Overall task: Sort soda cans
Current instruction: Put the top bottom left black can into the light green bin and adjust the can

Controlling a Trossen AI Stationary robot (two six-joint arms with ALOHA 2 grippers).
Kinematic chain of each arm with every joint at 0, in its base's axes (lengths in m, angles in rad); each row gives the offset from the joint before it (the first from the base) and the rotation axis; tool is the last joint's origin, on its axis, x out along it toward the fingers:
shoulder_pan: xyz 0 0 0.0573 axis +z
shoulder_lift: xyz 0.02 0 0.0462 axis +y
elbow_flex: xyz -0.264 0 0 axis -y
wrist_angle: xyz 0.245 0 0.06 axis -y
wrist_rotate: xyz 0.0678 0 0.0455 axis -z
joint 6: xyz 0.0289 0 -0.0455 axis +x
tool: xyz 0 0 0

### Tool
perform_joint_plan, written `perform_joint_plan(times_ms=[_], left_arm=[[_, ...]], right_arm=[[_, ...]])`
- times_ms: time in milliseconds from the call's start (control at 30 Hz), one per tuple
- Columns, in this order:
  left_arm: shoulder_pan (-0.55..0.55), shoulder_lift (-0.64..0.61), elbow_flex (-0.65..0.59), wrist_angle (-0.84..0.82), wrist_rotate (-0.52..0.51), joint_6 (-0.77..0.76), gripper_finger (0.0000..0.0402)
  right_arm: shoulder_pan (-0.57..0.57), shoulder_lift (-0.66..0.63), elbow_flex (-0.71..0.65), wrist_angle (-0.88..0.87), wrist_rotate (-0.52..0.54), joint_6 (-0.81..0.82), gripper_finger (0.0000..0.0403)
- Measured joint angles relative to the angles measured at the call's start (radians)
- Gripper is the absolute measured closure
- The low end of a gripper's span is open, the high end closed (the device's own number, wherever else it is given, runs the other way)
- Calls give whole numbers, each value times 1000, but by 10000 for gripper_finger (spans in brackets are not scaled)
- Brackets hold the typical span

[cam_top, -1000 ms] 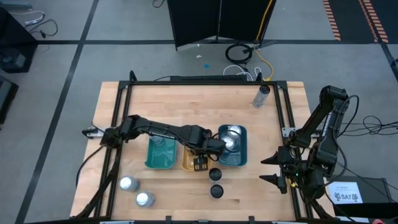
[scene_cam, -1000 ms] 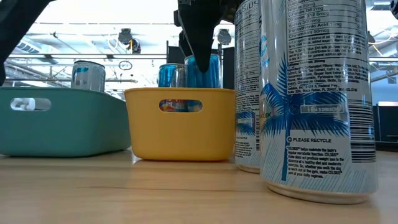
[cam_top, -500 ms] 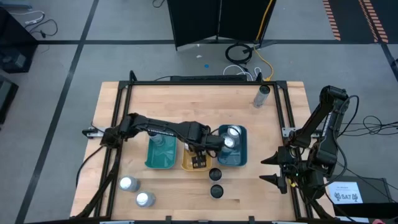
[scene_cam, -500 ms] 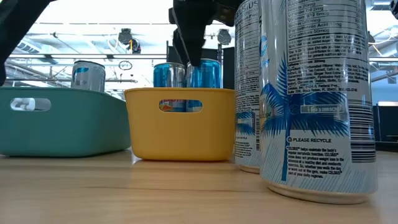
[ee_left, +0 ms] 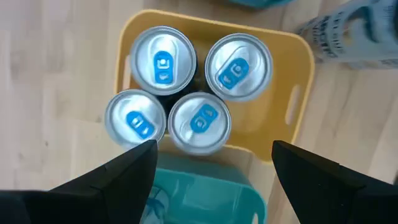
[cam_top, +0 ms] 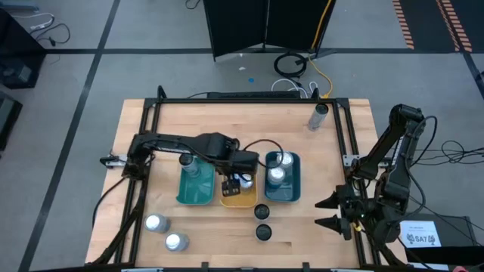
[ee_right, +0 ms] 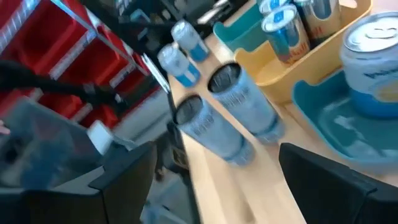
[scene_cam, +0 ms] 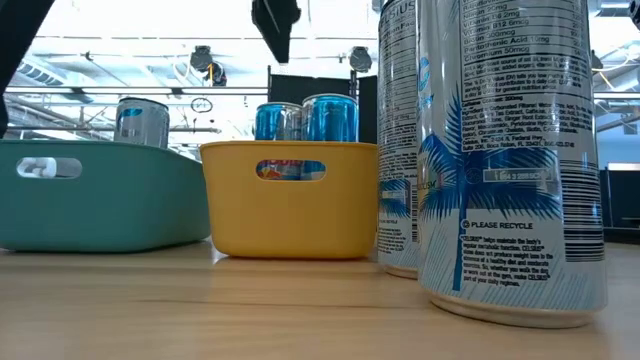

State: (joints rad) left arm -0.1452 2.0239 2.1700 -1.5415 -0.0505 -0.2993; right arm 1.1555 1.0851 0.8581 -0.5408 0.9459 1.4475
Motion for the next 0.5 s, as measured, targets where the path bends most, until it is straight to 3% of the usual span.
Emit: perform_joint_plan(times_ms=[133,333,500], left_arm=[[0,-54,0,-35,-4,61,74],[-20,-108,0,-12,-23,70,74],[-69,-109,-16,98,-60,-82,75]], right_arm=[[-41,0,0,83,9,-8,71],[-99,0,0,75,-3,-108,71],[-126,0,0,73,-5,-149,71]])
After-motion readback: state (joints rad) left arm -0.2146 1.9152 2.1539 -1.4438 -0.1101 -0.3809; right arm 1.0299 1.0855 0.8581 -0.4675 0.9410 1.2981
